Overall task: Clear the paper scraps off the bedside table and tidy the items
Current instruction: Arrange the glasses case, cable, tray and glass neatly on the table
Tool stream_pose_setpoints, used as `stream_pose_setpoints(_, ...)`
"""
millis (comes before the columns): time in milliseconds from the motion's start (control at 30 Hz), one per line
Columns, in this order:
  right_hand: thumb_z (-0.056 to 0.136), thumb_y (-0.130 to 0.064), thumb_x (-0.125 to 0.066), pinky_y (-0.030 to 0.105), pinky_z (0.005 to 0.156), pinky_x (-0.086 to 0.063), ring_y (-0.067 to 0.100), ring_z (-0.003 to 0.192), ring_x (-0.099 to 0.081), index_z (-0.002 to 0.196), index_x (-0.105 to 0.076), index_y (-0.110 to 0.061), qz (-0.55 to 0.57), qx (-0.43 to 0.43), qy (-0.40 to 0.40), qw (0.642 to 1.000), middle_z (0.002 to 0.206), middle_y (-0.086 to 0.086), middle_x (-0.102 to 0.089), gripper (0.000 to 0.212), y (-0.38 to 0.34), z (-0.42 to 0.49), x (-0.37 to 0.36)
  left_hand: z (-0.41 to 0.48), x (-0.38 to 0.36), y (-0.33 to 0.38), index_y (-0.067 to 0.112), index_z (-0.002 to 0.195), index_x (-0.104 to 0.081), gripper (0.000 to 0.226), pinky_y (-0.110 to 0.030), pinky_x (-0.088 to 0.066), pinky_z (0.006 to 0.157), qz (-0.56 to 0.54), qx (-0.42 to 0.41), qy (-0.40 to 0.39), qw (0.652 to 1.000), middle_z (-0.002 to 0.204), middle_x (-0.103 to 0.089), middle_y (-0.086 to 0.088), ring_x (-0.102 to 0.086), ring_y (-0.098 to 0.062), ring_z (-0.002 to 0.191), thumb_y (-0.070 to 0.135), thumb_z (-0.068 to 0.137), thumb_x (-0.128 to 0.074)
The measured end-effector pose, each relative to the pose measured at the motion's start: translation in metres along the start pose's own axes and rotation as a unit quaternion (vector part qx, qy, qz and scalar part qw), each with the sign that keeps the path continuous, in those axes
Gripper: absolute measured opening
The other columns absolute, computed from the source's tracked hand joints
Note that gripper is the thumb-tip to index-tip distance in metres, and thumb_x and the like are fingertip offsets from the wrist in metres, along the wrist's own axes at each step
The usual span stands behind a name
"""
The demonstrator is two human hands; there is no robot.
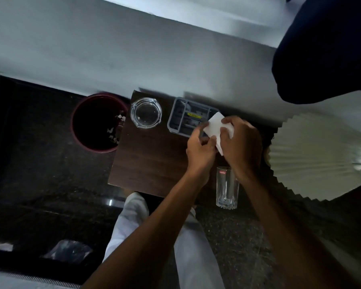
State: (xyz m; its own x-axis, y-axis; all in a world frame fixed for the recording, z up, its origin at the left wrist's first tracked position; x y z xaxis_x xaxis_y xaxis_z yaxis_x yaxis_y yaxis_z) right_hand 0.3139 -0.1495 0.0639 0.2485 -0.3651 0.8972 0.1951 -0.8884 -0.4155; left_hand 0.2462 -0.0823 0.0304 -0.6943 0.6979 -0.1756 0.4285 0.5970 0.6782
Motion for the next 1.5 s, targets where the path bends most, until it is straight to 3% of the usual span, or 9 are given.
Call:
stream_pose_setpoints(300,0.094,-0.022,-0.063,0.036,0.084,-0.053,0.031,0.111,-0.063,0.126,-0.065,-0.021,-0.107,0.054,-0.058,0.991,0.121,0.010,-0.070,0.032,0.000,0.015,0.001,0.015,0.002,-0.009,0.012,0.142,-0.054,0.038,-0.024,-0.061,0.085,-0.029,0.059,-0.008,0.998,0.138,-0.061,-0.015,-0.066,-0.022,0.117,0.013,0.104,-0.053)
stream_pose_setpoints(400,0.093,-0.023,-0.066,0.035,0.091,-0.052,0.029,0.118,-0.061,0.136,-0.056,-0.020,-0.066,0.052,-0.079,0.993,0.127,0.009,-0.066,0.045,-0.001,0.021,-0.003,0.018,0.004,-0.011,0.013,0.143,-0.053,0.040,-0.019,-0.060,0.079,-0.014,0.058,-0.008,0.998,0.135,-0.062,-0.013,-0.069,-0.014,0.106,0.015,0.104,-0.054)
stream_pose_setpoints(500,0.088,-0.020,-0.072,0.021,0.086,-0.046,0.025,0.119,-0.062,0.141,-0.050,-0.019,0.031,-0.007,-0.080,0.996,0.132,0.009,-0.063,0.058,-0.001,0.028,-0.007,0.020,0.007,-0.010,0.013,0.144,-0.051,0.040,-0.022,-0.060,0.083,-0.001,0.059,-0.021,0.998,0.123,-0.069,-0.010,-0.072,-0.013,0.098,0.018,0.105,-0.053)
stream_pose_setpoints(600,0.085,-0.015,-0.075,0.009,0.073,-0.046,0.022,0.113,-0.065,0.142,-0.047,-0.019,0.108,-0.056,-0.081,0.989,0.133,0.009,-0.062,0.063,0.001,0.028,-0.011,0.018,0.010,-0.002,0.017,0.139,-0.058,0.035,-0.033,-0.060,0.089,0.153,-0.011,-0.030,0.988,0.116,-0.073,-0.010,-0.072,-0.017,0.097,0.024,0.106,-0.050)
stream_pose_setpoints(667,0.084,-0.012,-0.076,-0.003,0.058,-0.043,0.011,0.101,-0.065,0.142,-0.047,-0.021,0.173,-0.094,-0.097,0.976,0.129,0.004,-0.065,0.065,0.004,0.026,-0.015,0.016,0.012,0.003,0.018,0.131,-0.064,0.030,-0.038,-0.058,0.085,0.320,-0.104,-0.034,0.941,0.113,-0.070,-0.009,-0.068,-0.019,0.098,0.023,0.106,-0.047)
stream_pose_setpoints(767,0.085,-0.011,-0.074,-0.001,0.056,-0.045,0.002,0.093,-0.063,0.139,-0.050,-0.023,0.235,-0.146,-0.110,0.955,0.126,0.000,-0.068,0.061,0.009,0.022,-0.019,0.012,0.011,0.006,0.022,0.133,-0.063,0.033,-0.024,-0.043,0.076,0.404,-0.157,-0.018,0.901,0.120,-0.059,-0.012,-0.059,-0.023,0.105,0.021,0.106,-0.046)
stream_pose_setpoints(967,0.087,-0.008,-0.067,0.026,0.090,-0.056,0.004,0.103,-0.066,0.132,-0.057,-0.024,0.278,-0.184,-0.138,0.932,0.121,-0.006,-0.070,0.048,0.017,0.012,-0.024,0.013,0.008,0.010,0.017,0.136,-0.063,0.041,-0.029,-0.048,0.096,0.339,-0.138,0.001,0.931,0.132,-0.064,-0.009,-0.059,-0.022,0.120,0.005,0.102,-0.044)
stream_pose_setpoints(1333,0.087,0.006,-0.058,0.009,0.077,-0.053,-0.008,0.093,-0.064,0.130,-0.059,-0.015,0.298,-0.184,-0.152,0.924,0.109,-0.010,-0.067,0.048,0.024,-0.003,-0.034,0.006,0.018,0.001,0.019,0.137,-0.062,0.039,-0.031,-0.050,0.101,0.338,-0.109,0.026,0.934,0.133,-0.068,-0.003,-0.062,-0.017,0.123,0.012,0.103,-0.046)
stream_pose_setpoints(1500,0.092,0.002,-0.056,0.020,0.088,-0.054,0.001,0.103,-0.066,0.130,-0.058,-0.015,0.291,-0.182,-0.122,0.932,0.119,-0.005,-0.067,0.042,0.039,-0.025,-0.032,-0.004,0.026,-0.012,0.018,0.131,-0.067,0.032,-0.028,-0.052,0.099,0.302,-0.114,0.027,0.946,0.129,-0.069,0.001,-0.065,-0.009,0.112,0.014,0.102,-0.052)
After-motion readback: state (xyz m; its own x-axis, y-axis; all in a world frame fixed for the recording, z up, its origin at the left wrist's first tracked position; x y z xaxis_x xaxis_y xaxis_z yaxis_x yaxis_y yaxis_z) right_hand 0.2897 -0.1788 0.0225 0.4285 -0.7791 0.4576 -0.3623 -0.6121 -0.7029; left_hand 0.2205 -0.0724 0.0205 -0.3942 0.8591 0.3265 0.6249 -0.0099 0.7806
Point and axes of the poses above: each hand's wrist, its own z-axis towards the middle knuckle, its own x-axis out of the back of the hand, y = z × x, the point moved 2 cm from there along z, towards the middle knuckle
